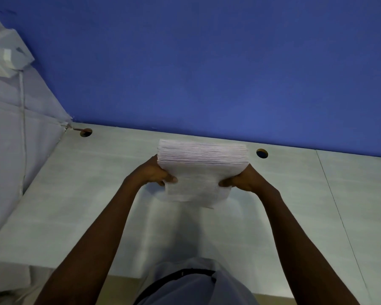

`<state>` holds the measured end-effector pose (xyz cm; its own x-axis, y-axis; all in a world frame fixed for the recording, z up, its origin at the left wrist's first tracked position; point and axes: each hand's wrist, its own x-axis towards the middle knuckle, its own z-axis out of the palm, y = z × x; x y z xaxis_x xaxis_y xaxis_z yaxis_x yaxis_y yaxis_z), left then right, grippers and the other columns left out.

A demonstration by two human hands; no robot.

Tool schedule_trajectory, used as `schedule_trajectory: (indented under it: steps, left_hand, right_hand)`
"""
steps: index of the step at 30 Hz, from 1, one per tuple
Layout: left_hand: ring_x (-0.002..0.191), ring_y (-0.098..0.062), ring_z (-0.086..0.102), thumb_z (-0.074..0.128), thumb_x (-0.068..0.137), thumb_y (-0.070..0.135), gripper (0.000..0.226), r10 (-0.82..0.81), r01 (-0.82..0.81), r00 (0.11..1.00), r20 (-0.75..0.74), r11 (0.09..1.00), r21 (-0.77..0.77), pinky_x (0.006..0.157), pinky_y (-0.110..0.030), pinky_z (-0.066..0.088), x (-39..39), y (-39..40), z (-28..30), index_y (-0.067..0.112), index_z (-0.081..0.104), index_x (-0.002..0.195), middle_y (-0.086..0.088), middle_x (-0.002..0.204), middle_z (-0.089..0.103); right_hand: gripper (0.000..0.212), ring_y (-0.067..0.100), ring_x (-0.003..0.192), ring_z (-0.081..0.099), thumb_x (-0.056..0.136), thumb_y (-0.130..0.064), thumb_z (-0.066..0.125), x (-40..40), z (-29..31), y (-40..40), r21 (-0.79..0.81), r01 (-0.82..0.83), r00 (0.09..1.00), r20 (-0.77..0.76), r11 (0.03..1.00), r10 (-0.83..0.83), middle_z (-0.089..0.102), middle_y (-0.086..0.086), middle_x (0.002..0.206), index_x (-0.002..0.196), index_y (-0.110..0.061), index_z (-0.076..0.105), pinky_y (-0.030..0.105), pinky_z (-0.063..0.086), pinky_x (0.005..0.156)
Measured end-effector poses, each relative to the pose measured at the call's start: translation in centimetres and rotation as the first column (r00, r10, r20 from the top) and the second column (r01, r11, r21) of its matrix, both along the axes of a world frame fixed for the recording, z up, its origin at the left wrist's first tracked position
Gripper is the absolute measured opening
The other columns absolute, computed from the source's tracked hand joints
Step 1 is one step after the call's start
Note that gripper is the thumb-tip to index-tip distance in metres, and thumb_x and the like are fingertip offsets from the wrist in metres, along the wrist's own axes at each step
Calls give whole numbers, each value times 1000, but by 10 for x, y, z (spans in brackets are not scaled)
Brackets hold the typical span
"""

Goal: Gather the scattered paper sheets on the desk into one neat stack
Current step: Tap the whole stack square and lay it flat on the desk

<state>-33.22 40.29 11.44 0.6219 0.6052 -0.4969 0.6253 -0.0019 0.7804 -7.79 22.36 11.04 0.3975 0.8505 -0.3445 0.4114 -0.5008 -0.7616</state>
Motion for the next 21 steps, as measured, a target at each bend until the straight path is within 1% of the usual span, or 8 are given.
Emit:
schedule_trajectory:
  steps: [3, 5, 9, 12, 14, 16, 19, 21]
  left_hand:
    - [108, -32, 64, 87, 67, -3, 76, -2, 2, 1000, -19, 1000, -3, 81, -49, 62, -1, -1, -7, 15, 51, 132, -12, 128, 59]
    - [109, -34, 65, 85, 71, -3, 66, 5, -5, 1000, 15, 1000, -12, 82, -52, 61, -2, -4, -12, 16, 54, 126, -11, 125, 62]
    - [111, -33, 64, 84, 78, 7, 71, 6, -8, 998, 64, 1000, 19, 80, -49, 62, -1, -9, -16, 13, 50, 140, -14, 132, 61]
    - [115, -35, 63, 81, 81, 9, 69, 6, -9, 998, 56, 999, 54, 79, -47, 62, 0, -12, -17, 14, 49, 142, -14, 134, 59]
    - [115, -37, 62, 83, 80, 11, 71, 22, -24, 999, 44, 999, 49, 79, -48, 62, -2, -12, -18, 14, 48, 141, -14, 134, 59]
    - [116, -37, 61, 83, 80, 13, 73, 28, -30, 998, 48, 999, 44, 79, -49, 62, -3, -12, -18, 13, 45, 142, -14, 135, 57]
    - [120, -38, 59, 81, 82, 15, 73, 20, -23, 999, 46, 997, 71, 81, -49, 62, -3, -11, -16, 12, 42, 143, -15, 140, 54]
    - [121, -39, 58, 80, 83, 15, 71, 24, -28, 999, 42, 994, 109, 80, -46, 62, 0, -12, -14, 9, 43, 143, -15, 141, 54]
  right_hand:
    - [93, 29, 122, 59, 62, -12, 99, -6, -3, -5, -72, -35, 999, 4, 997, 36, 60, 8, 136, 142, -13, 53, 50, 54, 103]
    - [91, 30, 123, 58, 64, -9, 97, -5, -5, -7, -32, -20, 1000, -11, 999, 20, 60, 9, 137, 143, -13, 53, 47, 54, 102]
    - [83, 28, 122, 61, 66, -10, 96, -1, 3, -10, -4, -17, 1000, -3, 1000, 17, 65, 7, 135, 140, -14, 59, 46, 55, 101]
    - [71, 24, 112, 69, 66, -16, 97, 2, 16, -12, 47, -26, 1000, 15, 999, 26, 72, 5, 122, 130, -14, 66, 43, 59, 92]
    - [55, 20, 100, 71, 68, -22, 96, 3, 29, -10, 83, -44, 998, 46, 996, 40, 75, 2, 108, 117, -11, 71, 34, 59, 79]
    - [49, 15, 96, 68, 71, -27, 94, 0, 47, -7, 96, -24, 997, 81, 995, 16, 72, -4, 104, 112, -15, 71, 22, 54, 73]
    - [65, 12, 110, 63, 67, -36, 96, -3, 75, -3, 216, -100, 959, 282, 971, 36, 68, -10, 120, 125, -31, 68, 24, 53, 87]
    - [70, 7, 109, 63, 66, -40, 95, -10, 97, 3, 188, -220, 880, 461, 957, 111, 69, -18, 119, 128, -38, 63, 30, 53, 90]
